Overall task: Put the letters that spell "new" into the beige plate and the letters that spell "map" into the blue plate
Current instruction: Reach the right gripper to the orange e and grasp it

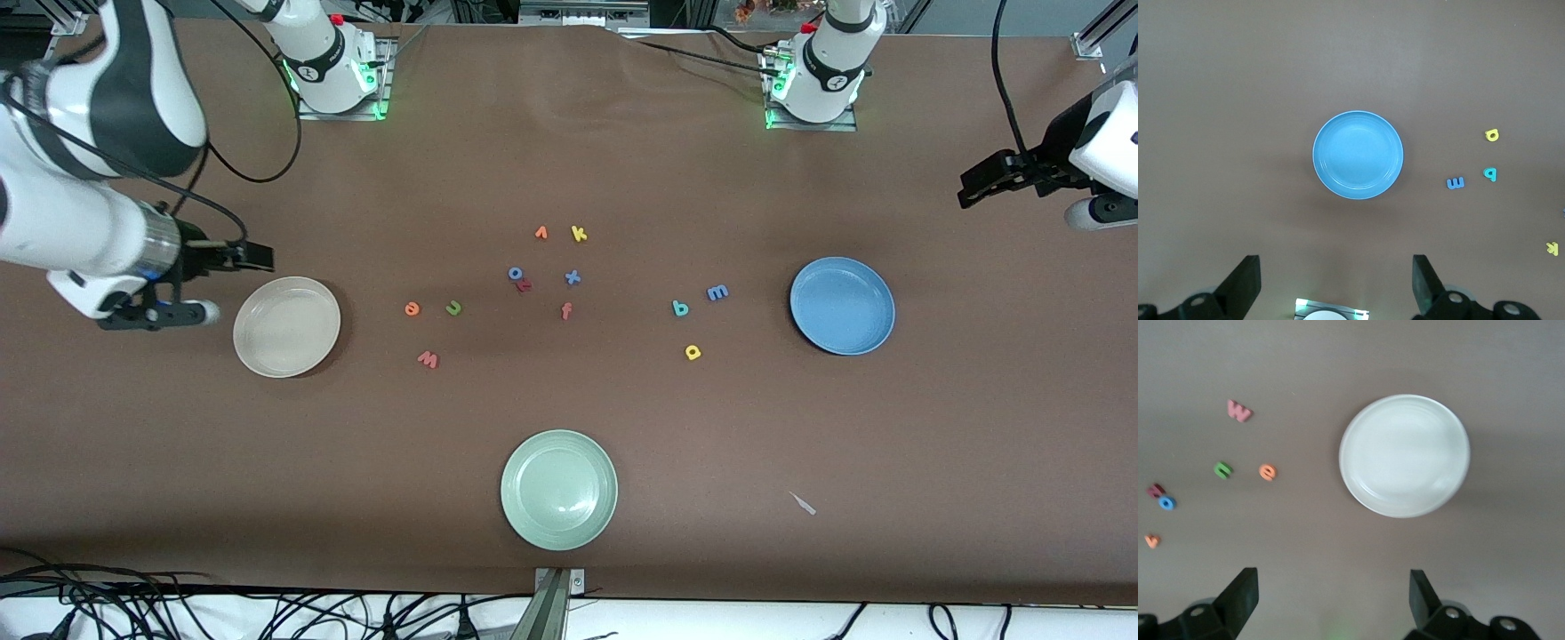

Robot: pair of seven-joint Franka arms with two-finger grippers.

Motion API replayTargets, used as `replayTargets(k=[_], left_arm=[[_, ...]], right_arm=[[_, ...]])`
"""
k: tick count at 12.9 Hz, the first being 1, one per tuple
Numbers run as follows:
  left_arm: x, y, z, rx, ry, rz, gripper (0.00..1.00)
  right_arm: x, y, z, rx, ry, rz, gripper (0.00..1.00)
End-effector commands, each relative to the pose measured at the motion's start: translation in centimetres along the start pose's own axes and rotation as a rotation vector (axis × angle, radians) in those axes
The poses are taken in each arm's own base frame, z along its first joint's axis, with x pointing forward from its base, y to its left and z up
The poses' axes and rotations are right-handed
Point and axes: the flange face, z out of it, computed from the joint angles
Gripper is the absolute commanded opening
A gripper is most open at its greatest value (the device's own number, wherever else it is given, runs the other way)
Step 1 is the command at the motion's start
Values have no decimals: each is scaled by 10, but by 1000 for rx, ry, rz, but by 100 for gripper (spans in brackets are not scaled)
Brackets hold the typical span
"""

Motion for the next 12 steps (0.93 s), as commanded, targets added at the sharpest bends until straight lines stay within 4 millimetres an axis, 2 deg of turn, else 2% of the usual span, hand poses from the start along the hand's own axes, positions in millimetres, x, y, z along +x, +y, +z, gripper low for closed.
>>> replayTargets(k=[1,3,5,9,12], left_arm=[[2,2,-5,-19,1,1,100],[2,5,-5,-18,1,7,100],[-2,17,-5,-12,1,28,100],[-1,14,-5,-11,1,23,100],[0,13,-5,-11,3,20,100]], right_arm=[[3,-25,40,20,5,83,100],[0,-45,65,20,18,134,100],[-4,-68,98,31,52,176,100],[-16,-80,169,48,148,171,100],[-23,-100,205,58,186,200,100]])
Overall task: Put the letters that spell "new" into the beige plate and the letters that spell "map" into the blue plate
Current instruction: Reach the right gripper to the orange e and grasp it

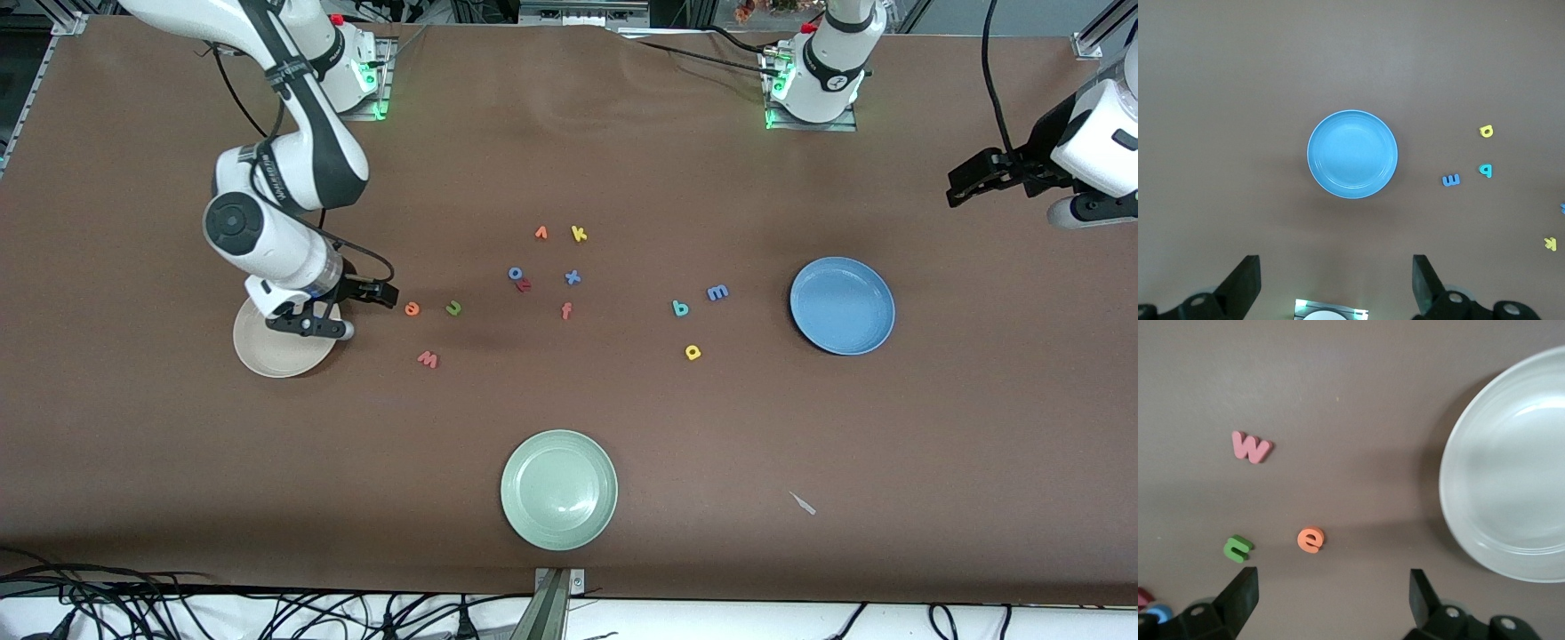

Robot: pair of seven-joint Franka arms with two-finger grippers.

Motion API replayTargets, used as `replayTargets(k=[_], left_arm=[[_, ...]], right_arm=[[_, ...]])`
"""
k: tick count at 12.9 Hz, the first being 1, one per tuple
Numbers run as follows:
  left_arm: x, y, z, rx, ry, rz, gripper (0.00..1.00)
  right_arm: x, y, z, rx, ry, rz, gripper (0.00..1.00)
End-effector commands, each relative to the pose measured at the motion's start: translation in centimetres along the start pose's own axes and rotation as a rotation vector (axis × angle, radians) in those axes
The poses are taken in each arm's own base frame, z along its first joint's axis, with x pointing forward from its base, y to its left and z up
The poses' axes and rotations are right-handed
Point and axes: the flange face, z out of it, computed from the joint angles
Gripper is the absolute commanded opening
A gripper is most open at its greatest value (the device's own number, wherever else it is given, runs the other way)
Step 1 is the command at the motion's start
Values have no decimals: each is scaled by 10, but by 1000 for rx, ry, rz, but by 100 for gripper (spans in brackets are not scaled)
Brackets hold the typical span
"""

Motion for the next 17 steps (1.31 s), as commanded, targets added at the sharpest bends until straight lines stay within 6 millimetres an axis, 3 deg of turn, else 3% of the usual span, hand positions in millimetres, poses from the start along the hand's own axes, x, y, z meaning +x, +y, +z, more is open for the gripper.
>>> replayTargets(k=[1,6,9,17], left_arm=[[2,-1,-6,-15,3,-4,100],[3,1,-5,-15,1,-1,100],[3,0,-5,-15,1,-2,100],[2,0,-6,-15,3,-1,100]], right_arm=[[-13,-16,21,14,24,43,100],[-12,-24,67,20,32,88,100],[-13,-22,82,11,14,91,98],[-14,-32,93,7,3,123,75]])
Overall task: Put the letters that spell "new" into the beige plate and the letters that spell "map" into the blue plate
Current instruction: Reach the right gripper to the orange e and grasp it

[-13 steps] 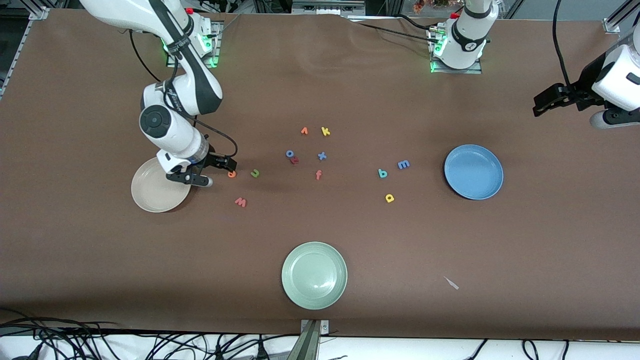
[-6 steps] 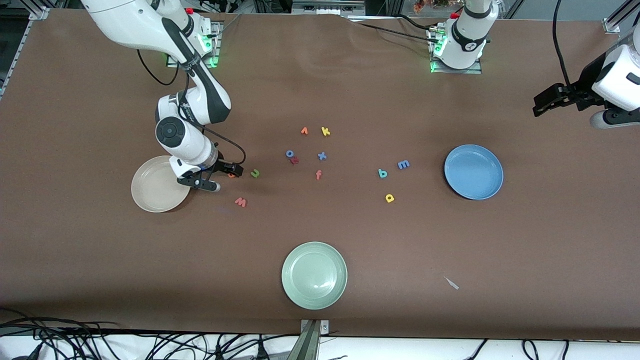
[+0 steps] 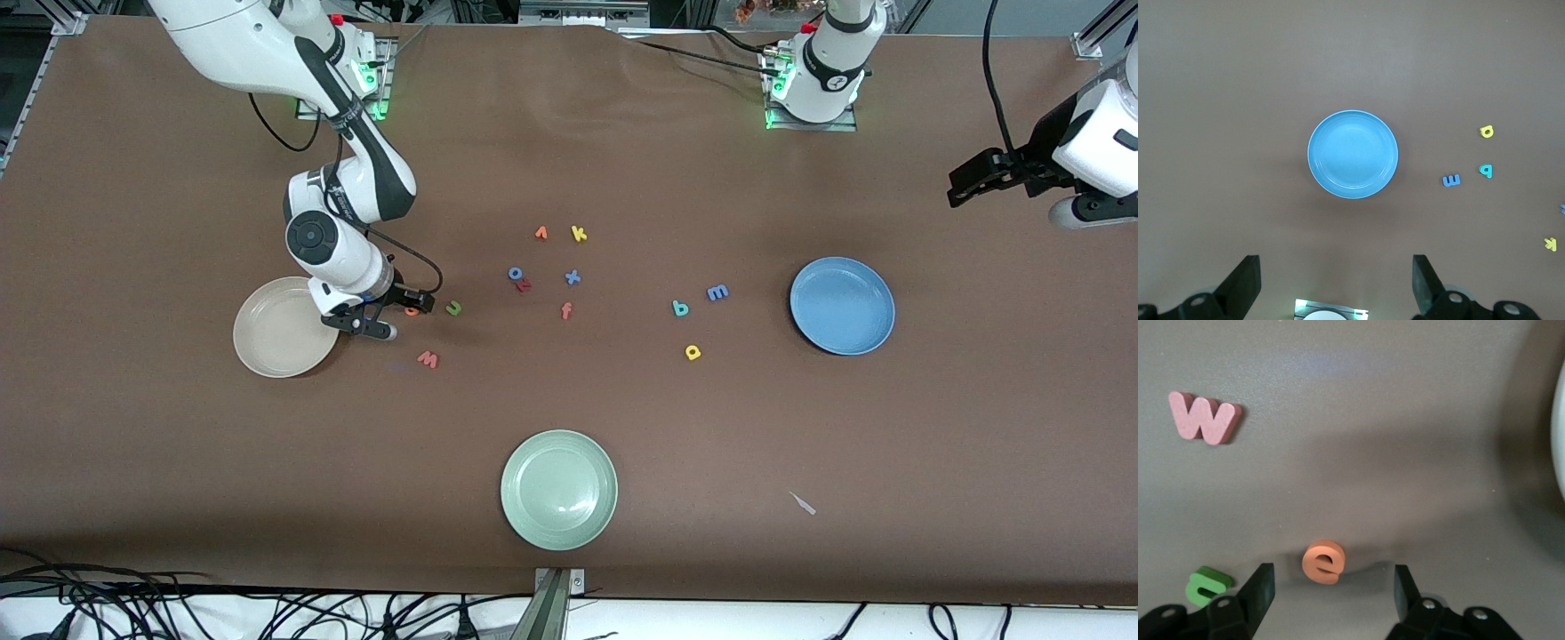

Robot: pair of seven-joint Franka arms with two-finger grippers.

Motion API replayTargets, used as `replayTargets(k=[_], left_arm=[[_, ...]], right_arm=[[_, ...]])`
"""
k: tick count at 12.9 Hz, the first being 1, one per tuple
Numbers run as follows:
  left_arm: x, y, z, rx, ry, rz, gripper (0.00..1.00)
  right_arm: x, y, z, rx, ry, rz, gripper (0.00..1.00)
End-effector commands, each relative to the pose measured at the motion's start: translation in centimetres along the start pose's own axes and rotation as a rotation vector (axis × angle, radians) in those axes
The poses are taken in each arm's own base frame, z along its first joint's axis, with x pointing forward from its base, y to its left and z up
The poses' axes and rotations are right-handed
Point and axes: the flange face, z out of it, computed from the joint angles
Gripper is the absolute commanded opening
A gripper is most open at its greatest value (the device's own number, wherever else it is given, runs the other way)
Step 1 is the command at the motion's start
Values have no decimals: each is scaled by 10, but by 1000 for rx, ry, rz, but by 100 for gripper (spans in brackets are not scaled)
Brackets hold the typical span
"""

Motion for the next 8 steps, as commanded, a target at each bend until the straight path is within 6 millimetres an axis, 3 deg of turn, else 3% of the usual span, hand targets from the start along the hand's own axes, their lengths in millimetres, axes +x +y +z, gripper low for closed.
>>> replayTargets(k=[1,8], left_arm=[[2,1,-5,-14,1,1,100],[2,2,-5,-14,1,1,100]], right_arm=[[6,-7,0,14,11,20,73],[7,-8,7,10,3,21,60]])
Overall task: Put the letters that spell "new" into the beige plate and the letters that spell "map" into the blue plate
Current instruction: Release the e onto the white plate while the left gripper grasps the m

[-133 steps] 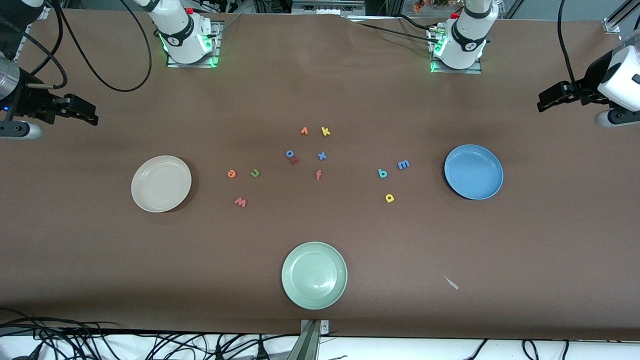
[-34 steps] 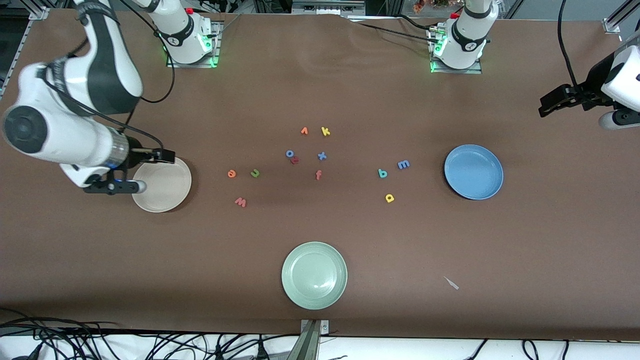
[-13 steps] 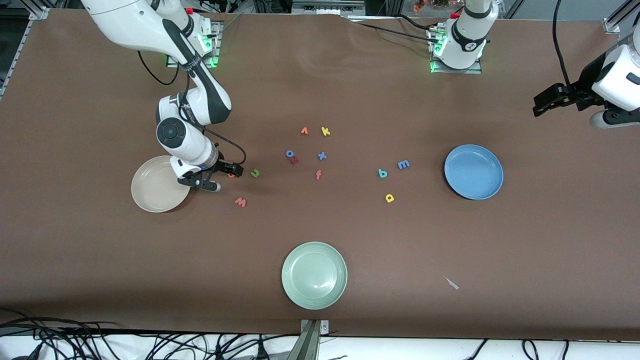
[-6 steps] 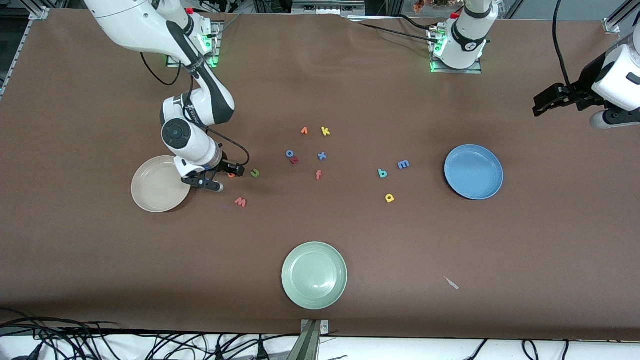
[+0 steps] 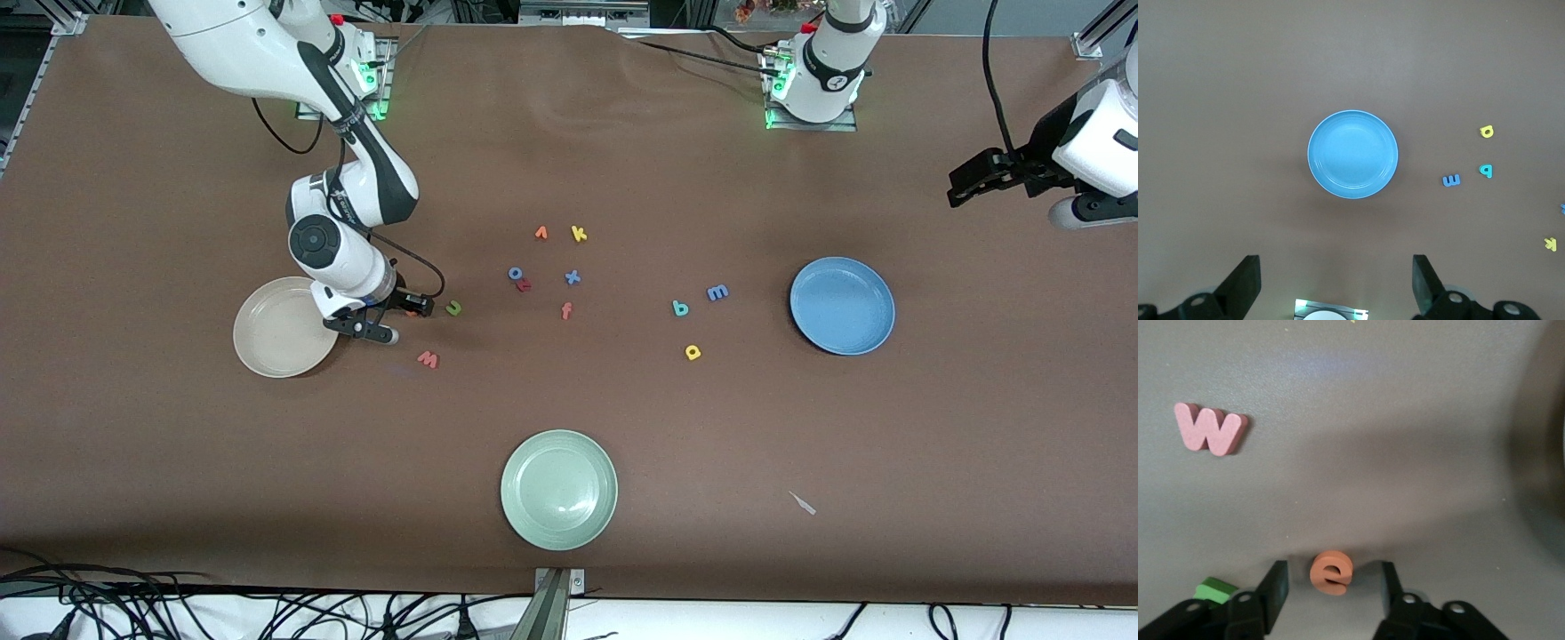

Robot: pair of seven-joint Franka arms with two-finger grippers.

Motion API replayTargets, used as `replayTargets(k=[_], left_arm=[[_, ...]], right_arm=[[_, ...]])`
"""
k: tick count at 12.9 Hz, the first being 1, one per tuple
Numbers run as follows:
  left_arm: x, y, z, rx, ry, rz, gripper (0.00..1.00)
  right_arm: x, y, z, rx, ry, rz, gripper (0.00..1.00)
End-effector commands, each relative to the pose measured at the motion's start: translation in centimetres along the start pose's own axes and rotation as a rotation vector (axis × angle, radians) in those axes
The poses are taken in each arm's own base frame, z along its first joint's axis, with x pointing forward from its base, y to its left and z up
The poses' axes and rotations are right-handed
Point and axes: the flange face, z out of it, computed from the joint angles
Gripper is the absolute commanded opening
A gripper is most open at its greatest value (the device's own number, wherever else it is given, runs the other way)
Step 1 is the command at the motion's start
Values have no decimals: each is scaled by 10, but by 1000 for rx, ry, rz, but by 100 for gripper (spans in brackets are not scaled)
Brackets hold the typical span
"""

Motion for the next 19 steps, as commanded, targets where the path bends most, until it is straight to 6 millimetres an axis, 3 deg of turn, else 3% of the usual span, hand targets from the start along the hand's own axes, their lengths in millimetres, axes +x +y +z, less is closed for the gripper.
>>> replayTargets(k=[1,8,11,14,15,16,18,19], left_arm=[[2,2,-6,-15,3,1,100],[1,6,-5,-24,1,9,100],[11,11,9,-30,-26,17,100],[34,33,42,-74,-65,49,100],[39,44,57,-81,-56,64,100],[40,63,85,-63,-85,96,100],[43,70,132,-47,-160,104,100],[40,70,146,-33,-187,117,100]], right_arm=[[2,-5,2,8,3,15,58],[-1,-9,6,5,-3,23,30],[2,-11,2,10,4,18,20],[23,-24,-32,-25,-60,26,19],[32,-23,-46,-43,-74,16,19],[39,-19,-52,-55,-89,-1,19],[57,7,-61,-66,-93,-62,19],[66,23,-64,-76,-93,-110,19]])
